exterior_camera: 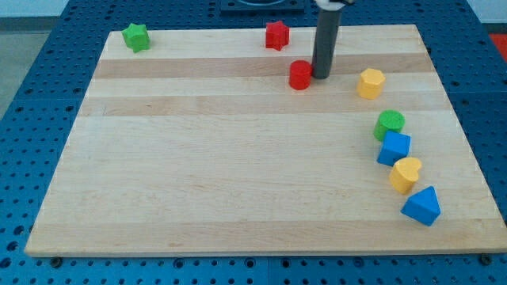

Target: Place your arm to the bottom right of the board

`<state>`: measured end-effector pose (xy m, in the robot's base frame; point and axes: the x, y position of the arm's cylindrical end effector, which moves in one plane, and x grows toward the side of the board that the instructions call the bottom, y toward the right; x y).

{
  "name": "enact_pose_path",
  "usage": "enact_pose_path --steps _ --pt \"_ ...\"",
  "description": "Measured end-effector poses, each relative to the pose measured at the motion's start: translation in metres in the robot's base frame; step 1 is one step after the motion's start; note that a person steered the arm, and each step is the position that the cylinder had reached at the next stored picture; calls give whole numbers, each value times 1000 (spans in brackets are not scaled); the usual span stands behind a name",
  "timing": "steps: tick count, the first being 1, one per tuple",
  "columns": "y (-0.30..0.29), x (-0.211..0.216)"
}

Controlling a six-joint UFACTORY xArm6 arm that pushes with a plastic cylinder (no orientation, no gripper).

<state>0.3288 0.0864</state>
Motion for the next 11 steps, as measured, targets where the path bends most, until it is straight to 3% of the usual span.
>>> enact_pose_path --steps 2,7,11 --pt "-22 66" --pt "-8 290" --pt "106 289"
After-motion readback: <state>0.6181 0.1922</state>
